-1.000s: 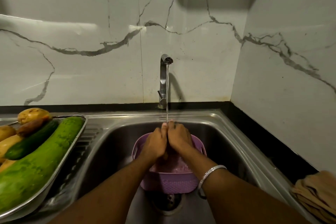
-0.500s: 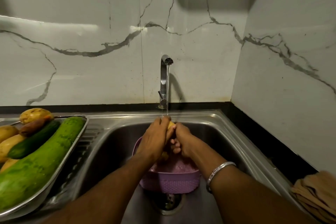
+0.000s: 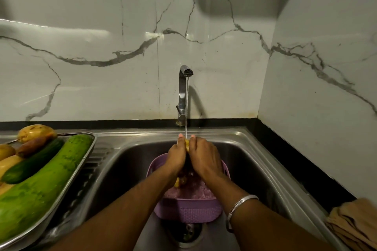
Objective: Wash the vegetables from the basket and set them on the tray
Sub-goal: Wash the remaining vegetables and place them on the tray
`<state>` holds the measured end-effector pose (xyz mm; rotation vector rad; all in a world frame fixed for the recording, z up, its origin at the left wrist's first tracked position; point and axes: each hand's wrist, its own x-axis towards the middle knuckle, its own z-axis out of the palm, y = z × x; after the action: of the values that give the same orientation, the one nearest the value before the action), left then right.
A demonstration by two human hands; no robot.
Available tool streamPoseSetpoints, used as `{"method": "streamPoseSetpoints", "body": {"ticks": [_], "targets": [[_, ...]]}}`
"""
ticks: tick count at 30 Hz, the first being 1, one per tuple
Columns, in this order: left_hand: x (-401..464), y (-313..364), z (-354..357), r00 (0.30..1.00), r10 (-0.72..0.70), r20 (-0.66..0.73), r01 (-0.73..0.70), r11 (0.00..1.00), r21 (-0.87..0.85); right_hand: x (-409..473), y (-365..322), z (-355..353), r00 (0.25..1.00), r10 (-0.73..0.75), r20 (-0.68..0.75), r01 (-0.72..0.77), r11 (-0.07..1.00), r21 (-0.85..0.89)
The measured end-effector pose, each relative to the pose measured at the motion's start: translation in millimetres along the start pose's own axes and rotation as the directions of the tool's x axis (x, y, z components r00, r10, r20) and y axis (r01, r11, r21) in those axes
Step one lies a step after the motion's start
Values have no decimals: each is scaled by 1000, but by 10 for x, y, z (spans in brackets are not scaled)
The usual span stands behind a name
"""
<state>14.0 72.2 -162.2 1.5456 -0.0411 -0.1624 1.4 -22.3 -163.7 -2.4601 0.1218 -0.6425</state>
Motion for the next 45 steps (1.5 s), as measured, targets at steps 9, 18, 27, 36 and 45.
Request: {"method": "streamPoseSetpoints", "body": {"ticks": [9, 18, 27, 36, 45], "targets": [[140, -217, -195, 863, 495, 99, -500, 808, 312, 130, -161, 214, 738, 421, 527, -674, 433, 598], [31, -181, -136, 884, 426, 194, -462, 728, 506, 139, -28, 79, 792, 469, 390, -606, 529, 595], [17, 14, -145, 997, 73, -34, -70, 994, 78, 23, -58, 142, 973, 33, 230, -129, 901, 414], [16, -44, -178, 927, 374, 4, -365, 902, 230, 19, -234, 72, 967, 179, 179, -248, 810, 531], [-82, 49, -436, 655, 691, 306, -627, 271, 730, -43, -436, -261, 734, 467, 494, -679, 480, 555]]}}
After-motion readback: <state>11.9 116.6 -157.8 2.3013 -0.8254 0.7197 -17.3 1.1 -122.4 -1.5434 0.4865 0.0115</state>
